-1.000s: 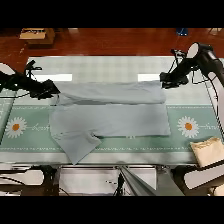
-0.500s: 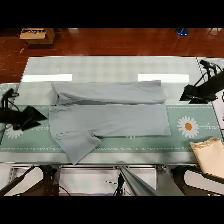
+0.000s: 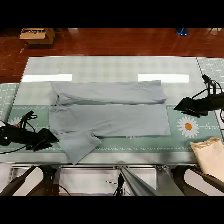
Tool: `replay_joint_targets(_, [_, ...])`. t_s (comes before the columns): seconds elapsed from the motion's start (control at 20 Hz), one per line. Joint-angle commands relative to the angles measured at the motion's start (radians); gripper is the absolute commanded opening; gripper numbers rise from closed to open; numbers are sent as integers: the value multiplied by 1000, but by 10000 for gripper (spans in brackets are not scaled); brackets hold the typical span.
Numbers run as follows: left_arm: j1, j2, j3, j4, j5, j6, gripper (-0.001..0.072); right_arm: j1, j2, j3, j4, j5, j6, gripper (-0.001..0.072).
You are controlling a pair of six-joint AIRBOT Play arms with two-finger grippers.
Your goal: Fold the shirts.
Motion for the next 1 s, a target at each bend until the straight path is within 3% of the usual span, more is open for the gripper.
replay_joint_targets(0.0, [-57, -13, -22, 21, 38, -25, 541, -5, 9, -18, 13, -23, -13, 527])
replay_joint_targets(0.25, [-123, -114, -10, 43, 82, -48, 540, -5, 18, -18, 17, -14, -12, 527])
replay_joint_targets(0.3, [-128, -120, -8, 42, 124, -85, 540, -5, 27, -18, 16, -10, -12, 527])
replay_joint_targets(0.35, [-128, -120, -8, 10, 175, -117, 503, -5, 39, -18, 15, -5, -11, 527])
replay_joint_targets(0.4, [-128, -120, -8, -38, 208, -111, 323, -5, 53, -18, 11, -3, -7, 527])
replay_joint_targets(0.45, [-128, -120, -8, -74, 232, -104, 204, -5, 66, -18, 5, -3, -2, 527])
replay_joint_targets(0.6, [-127, -121, -8, -54, 248, -100, 176, -5, 97, -18, -13, -3, 11, 527])
replay_joint_targets(0.65, [-127, -121, -8, -24, 243, -93, 37, -5, 103, -18, -27, -3, 17, 527])
replay_joint_targets(0.85, [-126, -117, -8, -6, 185, -40, 16, -47, 107, -18, -69, 52, 19, 518])
replay_joint_targets(0.95, [-126, -117, -8, -7, 160, -20, 16, -112, 107, -43, -124, 119, 2, 460])
